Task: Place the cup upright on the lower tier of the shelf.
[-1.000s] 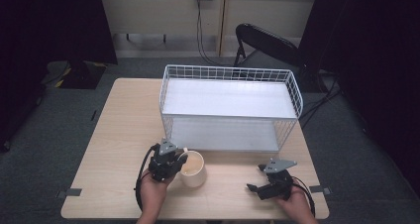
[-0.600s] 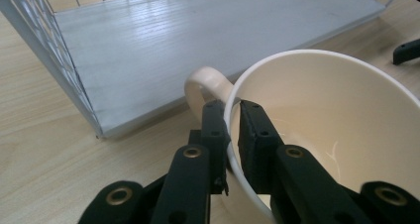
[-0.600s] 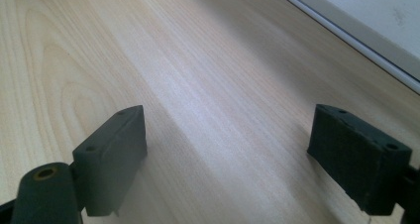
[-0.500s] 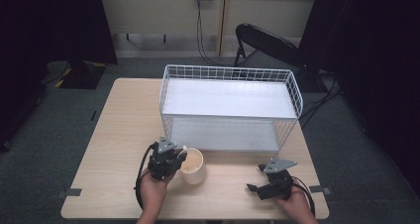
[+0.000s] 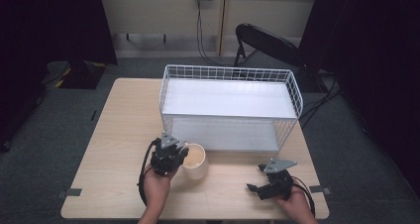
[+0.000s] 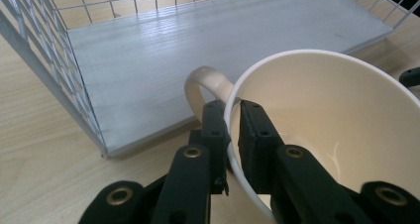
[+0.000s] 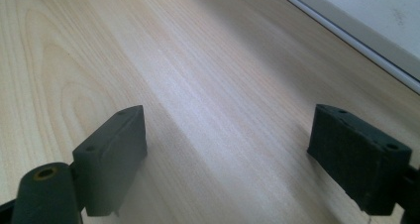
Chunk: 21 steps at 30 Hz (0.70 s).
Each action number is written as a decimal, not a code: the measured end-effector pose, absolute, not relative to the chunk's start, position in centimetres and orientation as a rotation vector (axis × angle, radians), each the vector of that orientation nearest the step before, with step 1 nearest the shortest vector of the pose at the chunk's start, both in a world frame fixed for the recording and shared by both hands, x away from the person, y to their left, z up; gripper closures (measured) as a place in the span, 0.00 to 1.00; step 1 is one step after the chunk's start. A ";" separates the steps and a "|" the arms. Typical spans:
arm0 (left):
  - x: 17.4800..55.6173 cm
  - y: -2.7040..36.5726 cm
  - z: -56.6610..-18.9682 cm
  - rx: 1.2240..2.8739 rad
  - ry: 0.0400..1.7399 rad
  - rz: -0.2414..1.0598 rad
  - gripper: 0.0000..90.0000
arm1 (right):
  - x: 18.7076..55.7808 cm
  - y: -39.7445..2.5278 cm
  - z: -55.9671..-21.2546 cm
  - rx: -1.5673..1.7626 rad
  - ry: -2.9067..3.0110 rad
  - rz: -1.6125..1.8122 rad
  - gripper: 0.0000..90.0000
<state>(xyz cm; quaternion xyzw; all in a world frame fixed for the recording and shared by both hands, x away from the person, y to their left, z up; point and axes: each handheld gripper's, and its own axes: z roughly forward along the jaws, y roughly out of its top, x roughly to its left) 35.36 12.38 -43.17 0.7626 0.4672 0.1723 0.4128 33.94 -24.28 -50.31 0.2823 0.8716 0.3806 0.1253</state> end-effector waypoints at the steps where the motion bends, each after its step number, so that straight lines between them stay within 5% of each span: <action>1: 35.4 12.3 -43.2 1.912 1.176 0.430 0.91 | 33.9 -24.3 -50.3 0.822 2.540 1.109 0.16; 21: 36.7 10.4 -42.3 1.882 1.178 0.532 0.92 | 33.9 -24.3 -50.3 0.822 2.539 1.109 0.16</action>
